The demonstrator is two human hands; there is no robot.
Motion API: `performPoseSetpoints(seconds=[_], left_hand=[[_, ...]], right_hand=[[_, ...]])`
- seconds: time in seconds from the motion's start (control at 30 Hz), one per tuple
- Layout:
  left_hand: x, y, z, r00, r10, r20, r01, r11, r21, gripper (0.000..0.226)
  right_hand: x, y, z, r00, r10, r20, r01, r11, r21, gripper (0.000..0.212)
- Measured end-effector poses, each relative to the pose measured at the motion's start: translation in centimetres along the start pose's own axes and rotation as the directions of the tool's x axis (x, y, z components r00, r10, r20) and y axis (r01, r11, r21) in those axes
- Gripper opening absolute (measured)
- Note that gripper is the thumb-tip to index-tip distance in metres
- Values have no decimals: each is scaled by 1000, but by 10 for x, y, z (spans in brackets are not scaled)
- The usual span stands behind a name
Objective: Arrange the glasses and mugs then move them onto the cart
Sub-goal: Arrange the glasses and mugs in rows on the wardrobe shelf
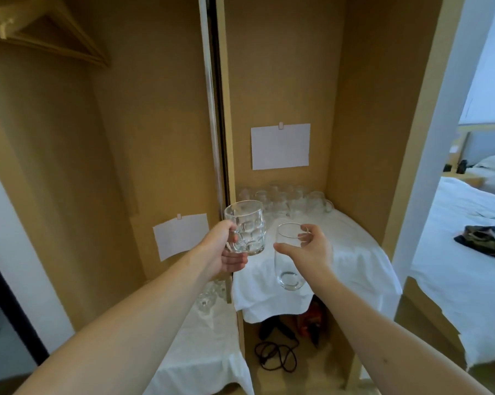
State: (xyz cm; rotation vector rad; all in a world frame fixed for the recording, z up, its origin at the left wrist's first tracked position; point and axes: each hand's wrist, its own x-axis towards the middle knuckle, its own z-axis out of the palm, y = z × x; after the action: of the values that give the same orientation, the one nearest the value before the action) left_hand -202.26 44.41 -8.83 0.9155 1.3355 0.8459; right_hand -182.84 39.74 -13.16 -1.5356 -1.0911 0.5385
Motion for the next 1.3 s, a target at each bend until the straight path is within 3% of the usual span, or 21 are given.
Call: performPoseSetpoints(seconds=[0.73, 1.1, 1.3], left_hand=[[163, 32, 64, 994, -66, 81, 68, 998, -13, 27], [239, 18, 79, 987, -159, 26, 160, 984, -73, 31], [286, 19, 96, 982, -189, -24, 185, 977, -103, 33]], right_hand=[[145, 43, 27, 994, 90, -66, -98, 988, -124, 87], [215, 89, 67, 984, 173, 34, -169, 980, -105, 91], [273, 107, 79, 981, 139, 135, -115, 979, -169, 89]])
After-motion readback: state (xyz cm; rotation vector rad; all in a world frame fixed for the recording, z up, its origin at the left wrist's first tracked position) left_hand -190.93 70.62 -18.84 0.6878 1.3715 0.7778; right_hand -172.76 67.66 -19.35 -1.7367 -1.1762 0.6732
